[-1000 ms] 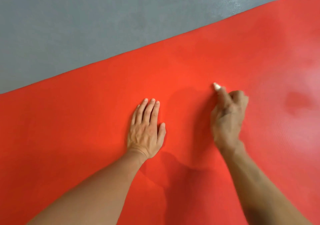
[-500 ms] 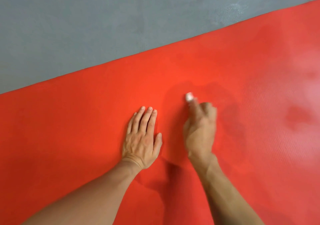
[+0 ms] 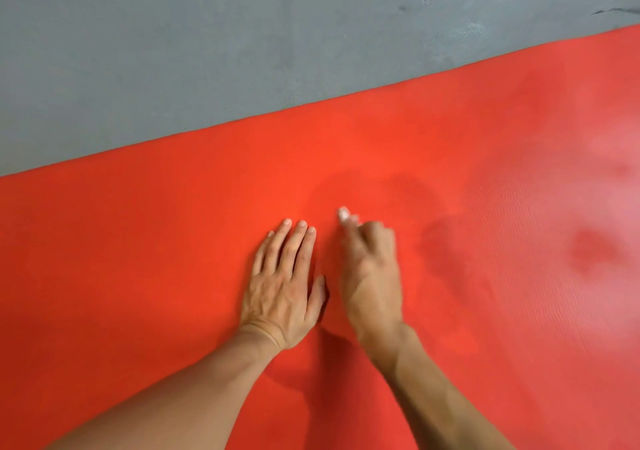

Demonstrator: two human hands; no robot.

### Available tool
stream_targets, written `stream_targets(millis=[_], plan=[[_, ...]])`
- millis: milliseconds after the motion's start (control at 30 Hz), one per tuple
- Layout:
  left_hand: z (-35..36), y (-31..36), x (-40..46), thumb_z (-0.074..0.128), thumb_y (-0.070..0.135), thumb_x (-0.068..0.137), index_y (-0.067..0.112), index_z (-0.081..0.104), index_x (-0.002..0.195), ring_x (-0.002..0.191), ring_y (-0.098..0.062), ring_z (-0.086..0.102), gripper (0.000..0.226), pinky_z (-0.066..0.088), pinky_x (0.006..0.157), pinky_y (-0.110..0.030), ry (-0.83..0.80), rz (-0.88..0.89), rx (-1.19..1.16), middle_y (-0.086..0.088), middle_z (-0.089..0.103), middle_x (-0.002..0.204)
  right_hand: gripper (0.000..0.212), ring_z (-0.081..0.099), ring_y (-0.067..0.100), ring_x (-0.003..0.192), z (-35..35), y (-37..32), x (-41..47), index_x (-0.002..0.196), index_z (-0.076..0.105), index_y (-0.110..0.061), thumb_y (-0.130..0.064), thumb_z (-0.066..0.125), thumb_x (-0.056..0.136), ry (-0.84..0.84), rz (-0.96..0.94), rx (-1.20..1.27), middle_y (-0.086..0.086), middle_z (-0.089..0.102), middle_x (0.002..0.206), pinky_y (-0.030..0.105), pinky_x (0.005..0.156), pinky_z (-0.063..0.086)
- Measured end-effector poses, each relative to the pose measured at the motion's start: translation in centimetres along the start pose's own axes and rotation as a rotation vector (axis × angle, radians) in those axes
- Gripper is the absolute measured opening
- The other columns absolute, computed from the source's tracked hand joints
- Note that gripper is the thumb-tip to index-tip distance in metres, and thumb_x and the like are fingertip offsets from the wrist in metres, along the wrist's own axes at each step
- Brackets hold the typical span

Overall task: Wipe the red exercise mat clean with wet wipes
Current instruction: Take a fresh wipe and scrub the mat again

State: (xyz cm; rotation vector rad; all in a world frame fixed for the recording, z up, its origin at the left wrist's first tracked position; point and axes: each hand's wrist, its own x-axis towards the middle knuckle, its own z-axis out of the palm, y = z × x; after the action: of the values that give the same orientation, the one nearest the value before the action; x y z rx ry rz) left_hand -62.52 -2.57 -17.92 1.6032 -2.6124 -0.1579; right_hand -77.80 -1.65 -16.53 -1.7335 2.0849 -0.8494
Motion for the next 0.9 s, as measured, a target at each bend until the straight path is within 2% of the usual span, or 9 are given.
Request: stream_targets(millis=[100, 167, 267, 367, 533, 700, 767, 800, 900], plan=[[0.0, 0.2, 0.0, 0.042, 0.039, 0.1, 0.004, 0.041, 0.157, 0.157, -0.031, 0.026, 0.068, 0.028, 0.124, -0.054, 0.016, -0.006, -0.018, -0.012, 0.039, 0.164, 0.042, 0.047, 0.023, 0.086, -0.3, 0.3, -0.1, 0.137, 0.06, -0.002, -0.011, 0.048, 0.097, -0.134, -0.298, -0.041, 0.004, 0.051, 0.103, 0.034, 0.081, 0.051], [-0.1, 0.2, -0.1, 0.046, 0.039, 0.097, 0.003, 0.041, 0.157, 0.158, -0.032, 0.025, 0.07, 0.027, 0.124, -0.055, 0.012, -0.003, -0.028, -0.013, 0.038, 0.165, 0.038, 0.048, 0.023, 0.086, -1.7, 3.0, 1.9, 0.132, 0.067, -0.011, -0.017, 0.046, 0.102, -0.066, -0.217, -0.026, 0.003, 0.052, 0.095, 0.029, 0.083, 0.046], [-0.1, 0.2, -0.1, 0.047, 0.04, 0.096, 0.004, 0.039, 0.158, 0.158, -0.031, 0.023, 0.072, 0.026, 0.125, -0.054, -0.012, -0.003, -0.028, -0.012, 0.037, 0.166, 0.031, 0.047, 0.024, 0.09, -3.9, 6.9, 4.9, 0.12, 0.074, -0.012, -0.013, 0.049, 0.102, 0.192, 0.124, -0.05, 0.0, 0.046, 0.091, 0.027, 0.08, 0.037], [-0.1, 0.1, -0.1, 0.048, 0.04, 0.096, 0.004, 0.04, 0.158, 0.159, -0.03, 0.022, 0.072, 0.026, 0.125, -0.054, -0.02, -0.008, -0.036, -0.012, 0.036, 0.166, 0.023, 0.043, 0.023, 0.086, -1.6, 3.6, 4.4, 0.105, 0.074, -0.014, -0.024, 0.053, 0.104, 0.232, 0.269, 0.046, 0.0, 0.044, 0.089, 0.043, 0.078, 0.042], [0.0, 0.1, -0.1, 0.05, 0.039, 0.096, 0.004, 0.043, 0.156, 0.158, -0.03, 0.025, 0.07, 0.028, 0.124, -0.054, 0.019, -0.015, -0.075, -0.011, 0.039, 0.164, 0.04, 0.049, 0.022, 0.087, -0.4, 0.2, 1.7, 0.134, 0.067, -0.016, -0.011, 0.051, 0.097, -0.08, -0.227, 0.005, 0.0, 0.052, 0.095, 0.03, 0.081, 0.049], [0.0, 0.0, -0.1, 0.05, 0.041, 0.096, 0.006, 0.041, 0.158, 0.159, -0.029, 0.023, 0.072, 0.027, 0.125, -0.053, -0.009, -0.02, -0.055, -0.01, 0.038, 0.165, 0.02, 0.051, 0.031, 0.089, -3.0, 5.4, 6.1, 0.11, 0.076, -0.01, -0.012, 0.059, 0.1, 0.247, 0.219, -0.09, 0.007, 0.052, 0.091, 0.033, 0.082, 0.042], [0.0, 0.0, -0.2, 0.05, 0.041, 0.096, 0.005, 0.042, 0.157, 0.158, -0.03, 0.023, 0.072, 0.027, 0.124, -0.053, -0.004, -0.019, -0.058, -0.01, 0.039, 0.165, 0.016, 0.046, 0.03, 0.085, -1.4, 2.8, 5.5, 0.098, 0.074, -0.013, -0.019, 0.06, 0.101, 0.26, 0.285, 0.018, 0.003, 0.047, 0.09, 0.041, 0.078, 0.042], [-0.1, 0.0, -0.2, 0.05, 0.04, 0.096, 0.005, 0.042, 0.157, 0.158, -0.03, 0.024, 0.071, 0.027, 0.124, -0.053, 0.001, -0.019, -0.063, -0.011, 0.039, 0.165, 0.014, 0.044, 0.026, 0.085, -0.5, 1.0, 4.4, 0.1, 0.074, -0.017, -0.021, 0.06, 0.101, 0.2, 0.229, 0.131, -0.001, 0.044, 0.091, 0.039, 0.077, 0.043], [-0.1, 0.1, -0.2, 0.049, 0.04, 0.096, 0.005, 0.042, 0.157, 0.158, -0.029, 0.023, 0.071, 0.027, 0.125, -0.052, 0.007, -0.021, -0.074, -0.009, 0.039, 0.165, 0.036, 0.045, 0.018, 0.088, 0.7, -0.9, 1.3, 0.13, 0.068, -0.012, -0.008, 0.055, 0.097, -0.074, -0.22, 0.046, -0.003, 0.05, 0.096, 0.028, 0.082, 0.048]])
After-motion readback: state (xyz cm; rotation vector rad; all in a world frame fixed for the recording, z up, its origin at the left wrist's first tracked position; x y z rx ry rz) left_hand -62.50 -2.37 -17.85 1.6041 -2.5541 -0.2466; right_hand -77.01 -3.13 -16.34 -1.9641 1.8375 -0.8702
